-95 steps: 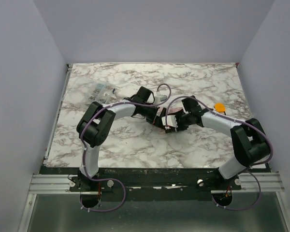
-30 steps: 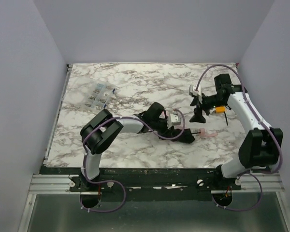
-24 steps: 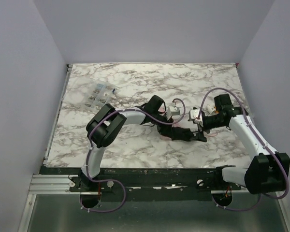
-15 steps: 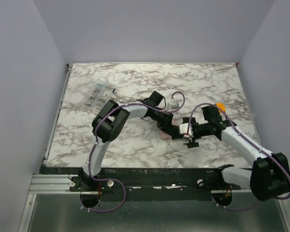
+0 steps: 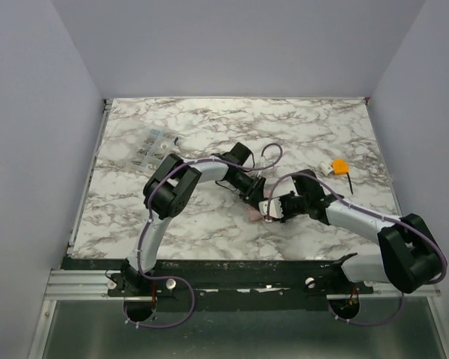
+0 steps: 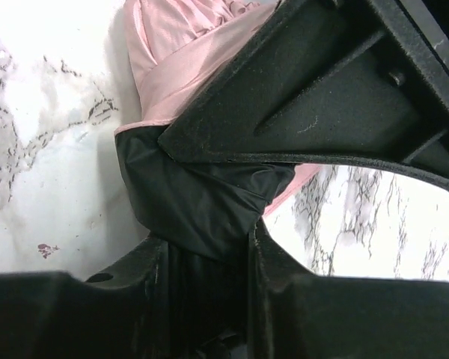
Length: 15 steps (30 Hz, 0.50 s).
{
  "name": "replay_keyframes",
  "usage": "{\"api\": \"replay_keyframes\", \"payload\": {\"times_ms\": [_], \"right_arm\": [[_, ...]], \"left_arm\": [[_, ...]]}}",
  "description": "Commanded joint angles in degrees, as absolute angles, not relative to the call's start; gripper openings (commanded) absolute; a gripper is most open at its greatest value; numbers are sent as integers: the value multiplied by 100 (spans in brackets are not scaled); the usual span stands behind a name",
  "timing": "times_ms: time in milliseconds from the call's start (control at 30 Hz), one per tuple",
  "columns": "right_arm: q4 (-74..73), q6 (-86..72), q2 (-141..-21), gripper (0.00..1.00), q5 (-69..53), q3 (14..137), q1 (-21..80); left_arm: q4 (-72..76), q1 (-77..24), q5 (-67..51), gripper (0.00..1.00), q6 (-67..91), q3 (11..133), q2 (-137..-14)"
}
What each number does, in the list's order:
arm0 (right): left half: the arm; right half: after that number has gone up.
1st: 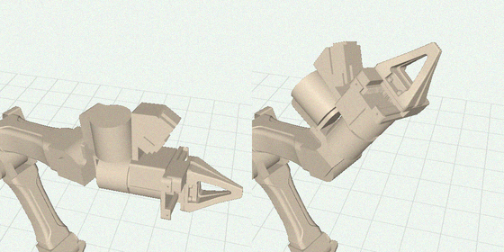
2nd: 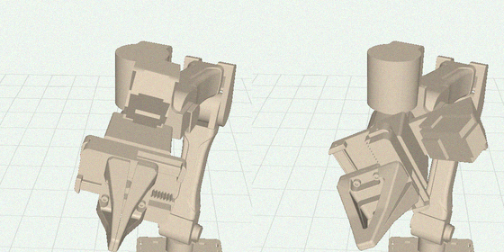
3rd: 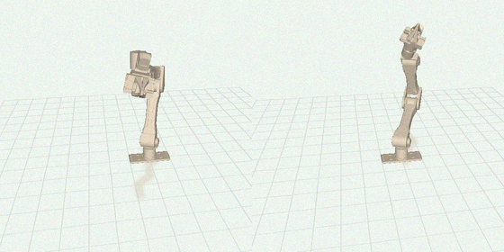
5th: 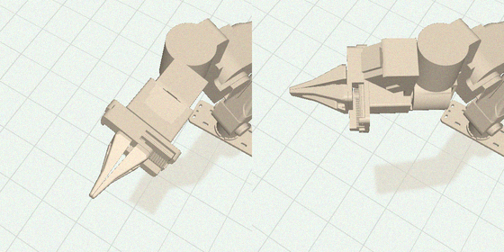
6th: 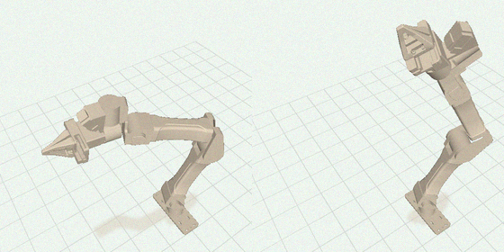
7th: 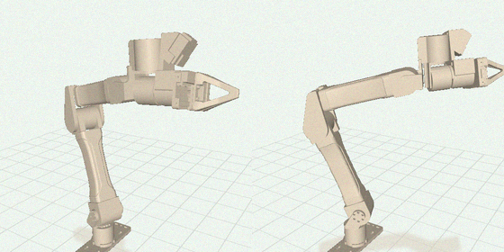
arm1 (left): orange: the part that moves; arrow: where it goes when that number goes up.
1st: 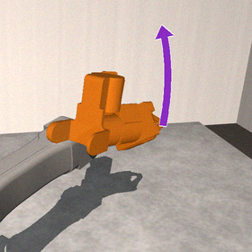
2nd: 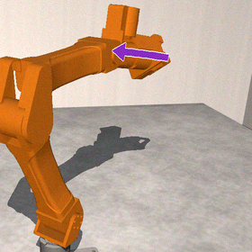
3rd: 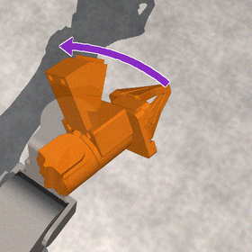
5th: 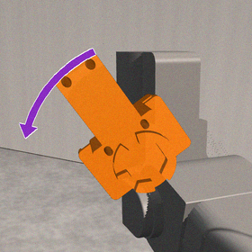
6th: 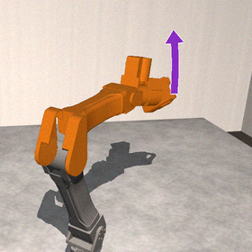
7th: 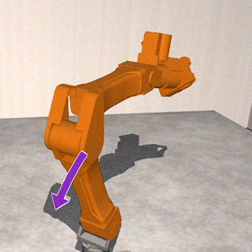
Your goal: Put away the umbrella
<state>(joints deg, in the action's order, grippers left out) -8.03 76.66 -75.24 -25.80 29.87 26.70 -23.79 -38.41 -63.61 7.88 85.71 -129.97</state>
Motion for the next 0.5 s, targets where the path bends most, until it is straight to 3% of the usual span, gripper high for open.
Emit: {"api": "replay_keyframes", "payload": {"times_ms": [0,67,233,267,467], "right_arm": [[-2239,7479,-7968,14,-1961,3227,2643],[-2907,7322,-8189,8,-2140,3619,2640],[-4214,7109,-9067,6,-2533,4547,2646],[-4340,7035,-9200,6,-2594,4662,2645],[-4952,6713,-10061,6,-3031,5231,2574]], "left_arm": [[-2283,-3625,-4600,38,1284,7663,-12586],[-1577,-3491,-4632,57,1581,7345,-12009],[-46,-3237,-3845,84,1709,6299,-10390],[272,-3227,-3596,97,1605,5948,-10095],[3567,-3193,-2668,98,1395,3261,-8338]]}}
